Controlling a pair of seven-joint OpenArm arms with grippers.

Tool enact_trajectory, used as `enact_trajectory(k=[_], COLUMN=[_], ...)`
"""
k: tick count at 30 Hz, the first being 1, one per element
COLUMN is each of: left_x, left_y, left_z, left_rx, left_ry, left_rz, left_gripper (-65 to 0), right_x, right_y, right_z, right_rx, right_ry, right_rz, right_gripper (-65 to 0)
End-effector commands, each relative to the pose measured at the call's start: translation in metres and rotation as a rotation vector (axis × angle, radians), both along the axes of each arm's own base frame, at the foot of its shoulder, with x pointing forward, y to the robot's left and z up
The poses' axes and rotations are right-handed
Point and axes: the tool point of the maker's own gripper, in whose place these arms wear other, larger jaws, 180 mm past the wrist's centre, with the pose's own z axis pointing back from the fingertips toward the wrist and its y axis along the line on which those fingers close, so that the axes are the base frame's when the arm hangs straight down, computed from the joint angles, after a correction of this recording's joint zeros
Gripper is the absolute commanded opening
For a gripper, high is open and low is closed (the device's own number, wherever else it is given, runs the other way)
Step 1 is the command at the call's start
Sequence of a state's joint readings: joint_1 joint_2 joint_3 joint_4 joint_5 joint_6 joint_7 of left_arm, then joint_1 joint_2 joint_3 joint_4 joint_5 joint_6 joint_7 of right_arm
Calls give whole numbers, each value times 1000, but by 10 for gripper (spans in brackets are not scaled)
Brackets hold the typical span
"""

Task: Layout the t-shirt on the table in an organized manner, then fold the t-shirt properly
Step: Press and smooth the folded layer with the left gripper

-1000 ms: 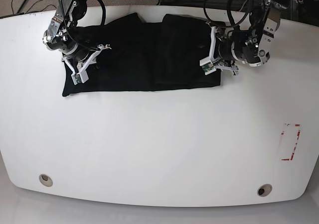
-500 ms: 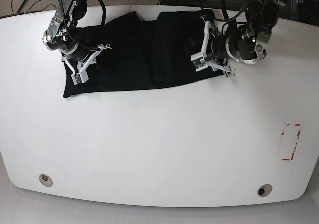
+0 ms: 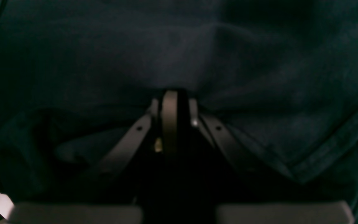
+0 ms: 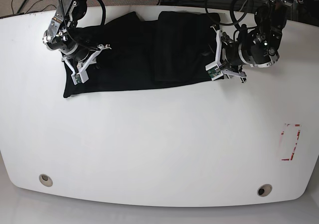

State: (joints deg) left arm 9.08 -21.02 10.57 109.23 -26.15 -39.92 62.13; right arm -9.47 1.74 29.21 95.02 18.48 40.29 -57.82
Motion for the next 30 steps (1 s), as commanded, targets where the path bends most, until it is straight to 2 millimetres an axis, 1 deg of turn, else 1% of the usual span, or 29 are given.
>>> enact_trajectory(k=[1, 7, 10, 13, 16, 18, 22, 25, 28, 30], left_x=[-5, -20, -21, -22, -23, -25, -30, -24, -23, -20], left_y=[-5, -5, -5, 0, 12, 21, 34, 41, 53, 58], left_z=[2, -7, -9, -16, -33, -47, -71, -81, -92, -94], left_rx=[-7, 8, 7, 7, 49, 79, 108, 111, 139, 146], left_ry=[3, 50, 55, 72, 106, 133, 180, 179, 205, 212], left_rz=[-21, -27, -23, -6, 19, 38, 69, 89, 110, 121], left_gripper=[-400, -400, -401, -435, -524, -554, -557, -557, -557, -557], right_x=[-10, -8, -8, -8, -8, -8, -8, -8, -7, -6], right_y=[-6, -6, -6, -6, -6, -6, -6, -6, -6, -6], right_z=[-7, -6, -6, -6, -6, -6, -6, -6, -6, -5], right_rx=[-37, -37, -37, -37, -37, -37, -37, -37, -37, -37], right_ry=[58, 53, 53, 53, 53, 53, 53, 52, 50, 48], right_rz=[6, 6, 6, 6, 6, 6, 6, 6, 6, 6], right_gripper=[-612, -612, -612, -612, -612, -612, -612, -612, -612, -610])
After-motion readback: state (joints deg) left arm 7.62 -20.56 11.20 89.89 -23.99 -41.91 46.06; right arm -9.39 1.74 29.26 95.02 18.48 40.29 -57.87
